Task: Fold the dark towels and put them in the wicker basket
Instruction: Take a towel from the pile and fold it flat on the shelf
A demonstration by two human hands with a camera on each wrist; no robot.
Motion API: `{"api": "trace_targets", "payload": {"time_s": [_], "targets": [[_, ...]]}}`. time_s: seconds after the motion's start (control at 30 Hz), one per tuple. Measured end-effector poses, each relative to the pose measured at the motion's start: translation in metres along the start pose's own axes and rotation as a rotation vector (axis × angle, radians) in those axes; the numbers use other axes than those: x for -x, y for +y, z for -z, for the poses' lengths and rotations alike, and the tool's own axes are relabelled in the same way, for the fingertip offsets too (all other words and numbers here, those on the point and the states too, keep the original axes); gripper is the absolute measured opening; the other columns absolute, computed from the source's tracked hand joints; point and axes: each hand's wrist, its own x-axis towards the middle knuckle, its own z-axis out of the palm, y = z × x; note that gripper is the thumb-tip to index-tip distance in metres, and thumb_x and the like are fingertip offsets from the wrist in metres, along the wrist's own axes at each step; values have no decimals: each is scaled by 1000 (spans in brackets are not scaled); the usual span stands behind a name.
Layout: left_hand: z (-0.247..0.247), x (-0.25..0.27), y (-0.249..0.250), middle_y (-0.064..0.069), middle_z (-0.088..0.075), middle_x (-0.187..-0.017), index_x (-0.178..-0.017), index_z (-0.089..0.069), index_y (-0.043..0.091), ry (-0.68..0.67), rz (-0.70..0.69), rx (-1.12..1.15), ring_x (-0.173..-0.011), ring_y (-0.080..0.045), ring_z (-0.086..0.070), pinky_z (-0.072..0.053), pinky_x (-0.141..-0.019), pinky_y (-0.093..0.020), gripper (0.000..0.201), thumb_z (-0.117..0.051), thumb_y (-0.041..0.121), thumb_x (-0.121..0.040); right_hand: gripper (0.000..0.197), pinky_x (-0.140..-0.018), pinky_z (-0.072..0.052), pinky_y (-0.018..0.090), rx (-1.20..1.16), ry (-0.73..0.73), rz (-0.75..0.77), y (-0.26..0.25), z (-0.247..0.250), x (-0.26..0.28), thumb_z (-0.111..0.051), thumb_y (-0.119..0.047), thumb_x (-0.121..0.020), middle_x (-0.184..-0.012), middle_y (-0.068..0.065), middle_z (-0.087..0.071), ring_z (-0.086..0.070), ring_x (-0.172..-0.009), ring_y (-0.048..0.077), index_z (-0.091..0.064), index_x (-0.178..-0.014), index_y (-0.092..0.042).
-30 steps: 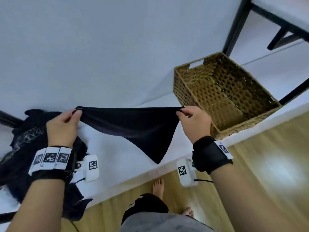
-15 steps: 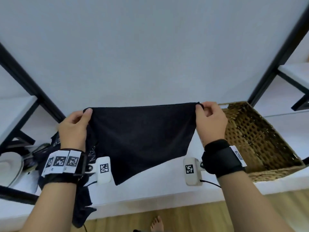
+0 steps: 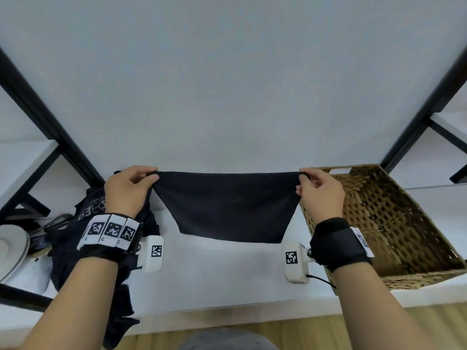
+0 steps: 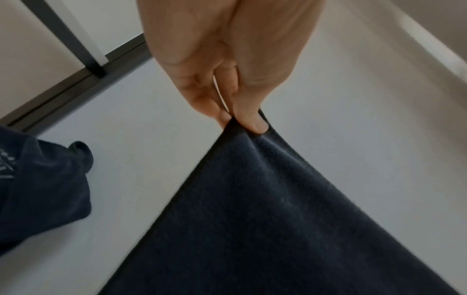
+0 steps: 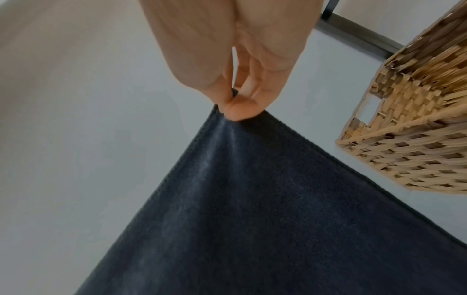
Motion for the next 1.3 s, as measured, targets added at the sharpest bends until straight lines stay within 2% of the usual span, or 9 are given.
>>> {"api": "trace_targets", "payload": {"time_s": [0.1,0.23,0.4,0.67,0.8,0.9,1.0,1.13,1.3], "targets": [[-9,-3,-13,18,-68,-79,-73,-66,33,-100,23,-117,-72,13,-62,-42,-73,-3,29,-72,5,-80,18,-84,-59,38,-109,-53,-102,14,-3,-4,-63,-7,-89,-90,0,-72,-74,-78,12,-71,-89,-23],[-26,-5,-20,14,-66,-71,-70,-62,26,-181,44,-341,-67,5,-59,-36,-62,-3,16,-70,13,-72,11,-91,-56,41,-17,-99,-163,34,-11,-16,-66,-21,-80,-91,-7,-73,-70,-93,14,-70,-86,-28],[-45,-27,-19,8,-67,-77,-70,-57,21,-237,93,-407,-68,-6,-55,-42,-76,-20,16,-71,14,-75,13,-99,-52,42,-41,-165,-209,39,-29,-33,-68,-19,-82,-107,-2,-70,-66,-105,17,-68,-93,-26],[-35,-40,-6,4,-72,-92,-79,-56,17,-100,76,-212,-86,-13,-66,-45,-85,-21,14,-66,7,-80,12,-98,-51,30,-217,-183,-126,25,-40,-48,-66,-15,-85,-110,-14,-72,-65,-107,1,-68,-91,-25],[-28,-7,-17,11,-71,-94,-78,-50,19,-123,108,-116,-91,-4,-66,-42,-80,-11,18,-63,6,-82,10,-95,-49,25,-271,-207,-136,33,-30,-28,-65,-6,-88,-110,-8,-73,-65,-110,4,-66,-89,-16],[-26,28,-40,9,-72,-98,-78,-48,17,-183,151,-103,-93,-8,-67,-46,-85,-17,21,-63,2,-83,17,-86,-51,13,-223,-210,-154,54,-19,-3,-63,1,-89,-107,-5,-73,-67,-103,1,-64,-83,-15],[-25,66,-70,13,-72,-98,-78,-48,19,-303,243,-172,-89,-16,-69,-54,-74,-23,23,-63,2,-83,20,-77,-47,4,-118,-235,-210,89,-3,29,-62,1,-89,-104,-10,-72,-67,-96,-7,-64,-79,-16],[-29,115,-107,6,-73,-98,-76,-49,16,-448,316,-260,-95,-14,-67,-48,-92,-31,25,-64,-3,-82,18,-84,-49,13,40,-301,-339,143,12,72,-64,-4,-89,-102,-14,-72,-67,-96,-4,-64,-79,-20],[-40,166,-153,7,-72,-95,-75,-50,15,-554,470,-301,-95,-14,-67,-45,-85,-26,24,-62,-4,-82,18,-86,-47,19,241,-356,-438,189,22,116,-65,-10,-89,-100,-16,-71,-65,-99,4,-67,-86,-27]]}}
